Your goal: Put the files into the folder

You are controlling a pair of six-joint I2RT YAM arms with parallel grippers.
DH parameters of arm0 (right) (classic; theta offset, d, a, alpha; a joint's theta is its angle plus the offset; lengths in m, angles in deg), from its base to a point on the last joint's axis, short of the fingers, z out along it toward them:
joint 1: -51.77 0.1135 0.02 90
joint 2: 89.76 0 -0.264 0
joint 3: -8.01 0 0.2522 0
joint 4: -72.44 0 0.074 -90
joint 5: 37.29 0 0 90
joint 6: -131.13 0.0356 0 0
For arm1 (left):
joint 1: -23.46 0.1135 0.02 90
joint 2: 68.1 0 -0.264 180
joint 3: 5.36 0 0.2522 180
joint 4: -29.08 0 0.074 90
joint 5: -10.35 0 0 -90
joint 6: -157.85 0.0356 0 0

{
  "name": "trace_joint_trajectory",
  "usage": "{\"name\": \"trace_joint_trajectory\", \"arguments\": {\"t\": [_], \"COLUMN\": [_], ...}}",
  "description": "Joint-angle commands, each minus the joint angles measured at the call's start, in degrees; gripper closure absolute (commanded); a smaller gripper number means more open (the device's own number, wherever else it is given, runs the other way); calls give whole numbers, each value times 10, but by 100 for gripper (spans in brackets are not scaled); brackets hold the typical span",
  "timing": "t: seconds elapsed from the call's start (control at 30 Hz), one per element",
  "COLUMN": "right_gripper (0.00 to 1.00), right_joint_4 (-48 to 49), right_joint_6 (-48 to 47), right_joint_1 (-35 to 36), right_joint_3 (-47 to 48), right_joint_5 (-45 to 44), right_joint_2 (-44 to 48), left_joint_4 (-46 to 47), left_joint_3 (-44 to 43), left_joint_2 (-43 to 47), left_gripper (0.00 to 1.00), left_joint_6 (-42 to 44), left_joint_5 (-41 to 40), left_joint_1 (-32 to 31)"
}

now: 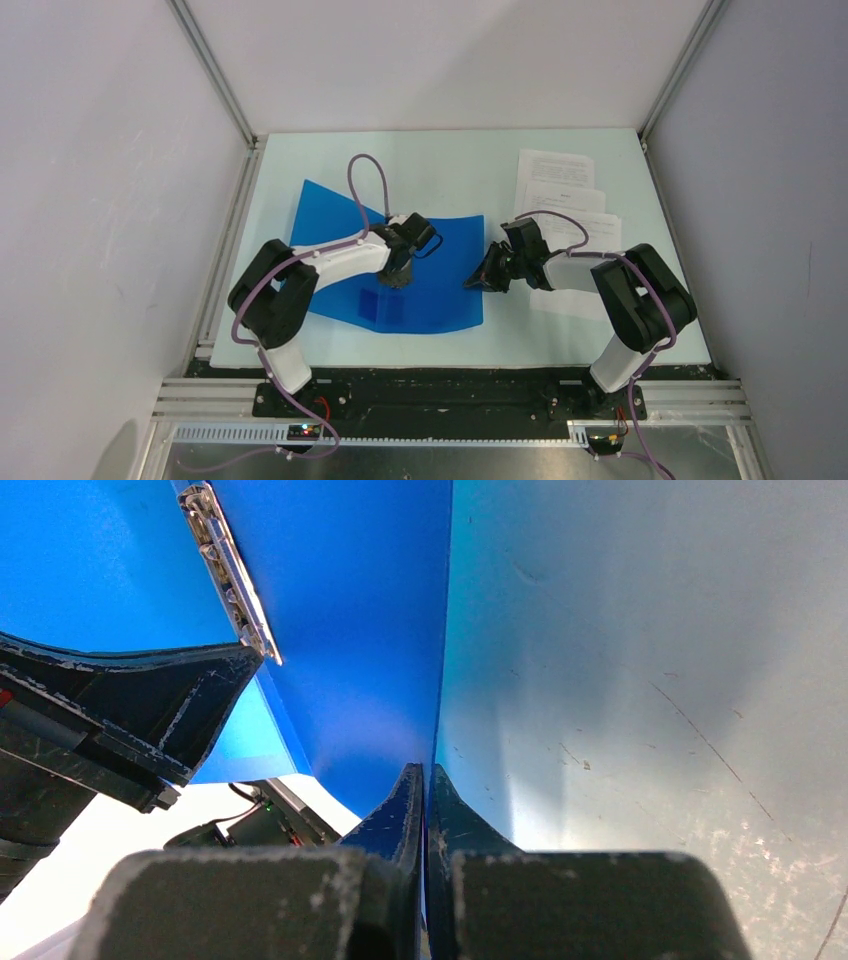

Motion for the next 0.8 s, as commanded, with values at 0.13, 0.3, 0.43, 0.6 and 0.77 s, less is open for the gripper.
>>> {"name": "trace_joint_trajectory", "arguments": {"t": [0.13, 0.3, 0.43, 0.6, 0.77], "right_gripper": [100, 100, 100, 100, 100], "right_joint_4": [-9, -8, -7, -6, -5], "right_joint_6": [-9, -9, -9, -9, -9], "right_joint_1": [7, 7, 8, 9, 10], "right_joint_3": [-1, -1, -1, -1, -1], "right_joint_5": [6, 7, 7, 7, 9], "right_joint_2": [-1, -2, -4, -5, -6], "left_joint_4": [4, 3, 4, 5, 5], "left_joint_3": [12, 15, 14, 12, 10], "left_joint_2": [-6, 0, 10, 27, 21], "left_gripper": [81, 83, 74, 74, 80], "left_joint_6": [-19, -20, -18, -20, -21], "left_joint_5": [-10, -13, -7, -9, -4], "left_joint_1": [1, 1, 1, 0, 0]}}
